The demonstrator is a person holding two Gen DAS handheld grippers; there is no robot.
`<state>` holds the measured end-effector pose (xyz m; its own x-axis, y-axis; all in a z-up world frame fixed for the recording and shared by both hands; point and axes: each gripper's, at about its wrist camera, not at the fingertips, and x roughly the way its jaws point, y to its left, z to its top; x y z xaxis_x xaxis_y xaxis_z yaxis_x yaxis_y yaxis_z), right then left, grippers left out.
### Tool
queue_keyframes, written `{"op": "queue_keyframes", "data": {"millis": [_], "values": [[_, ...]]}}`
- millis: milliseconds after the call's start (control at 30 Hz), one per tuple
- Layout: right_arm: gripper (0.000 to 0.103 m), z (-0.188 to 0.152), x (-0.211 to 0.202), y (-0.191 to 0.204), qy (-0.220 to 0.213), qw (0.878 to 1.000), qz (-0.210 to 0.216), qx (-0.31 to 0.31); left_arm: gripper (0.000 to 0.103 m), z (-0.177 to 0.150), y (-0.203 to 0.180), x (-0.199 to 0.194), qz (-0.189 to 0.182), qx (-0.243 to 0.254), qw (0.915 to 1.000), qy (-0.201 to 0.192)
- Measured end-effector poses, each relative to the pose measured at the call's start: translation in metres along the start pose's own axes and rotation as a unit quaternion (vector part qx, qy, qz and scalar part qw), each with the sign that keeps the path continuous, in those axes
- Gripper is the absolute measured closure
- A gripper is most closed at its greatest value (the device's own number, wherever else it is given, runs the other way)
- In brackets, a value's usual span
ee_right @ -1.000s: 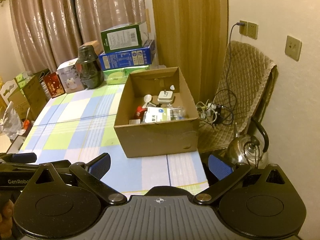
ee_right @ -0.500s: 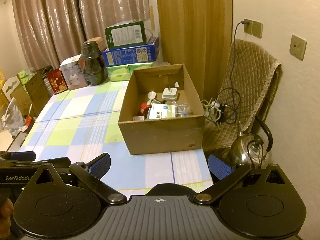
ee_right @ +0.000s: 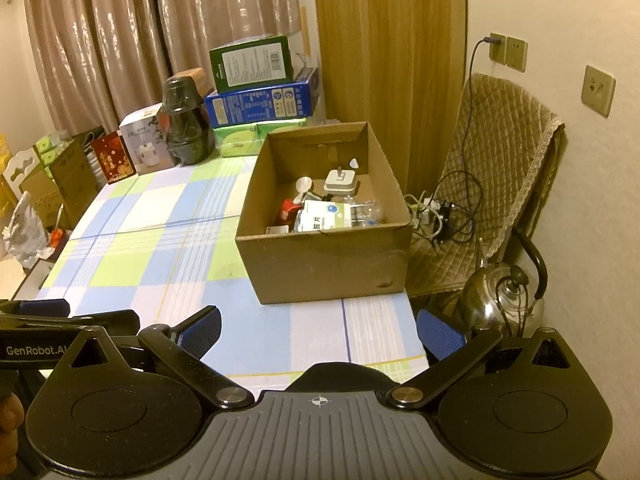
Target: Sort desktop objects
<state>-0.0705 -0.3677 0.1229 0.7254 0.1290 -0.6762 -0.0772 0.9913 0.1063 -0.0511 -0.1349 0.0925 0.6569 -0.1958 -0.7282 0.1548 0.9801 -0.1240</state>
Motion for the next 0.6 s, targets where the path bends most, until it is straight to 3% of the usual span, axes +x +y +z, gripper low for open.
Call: {"op": "queue_keyframes", "data": {"millis": [600], "values": [[0.002,-0.0017,0.0061,0.0032,0.007,1.000,0.001,-0.003,0.001,-0.0015,0.0029,0.0019,-0.003,-0.001,1.0000,-0.006]]}}
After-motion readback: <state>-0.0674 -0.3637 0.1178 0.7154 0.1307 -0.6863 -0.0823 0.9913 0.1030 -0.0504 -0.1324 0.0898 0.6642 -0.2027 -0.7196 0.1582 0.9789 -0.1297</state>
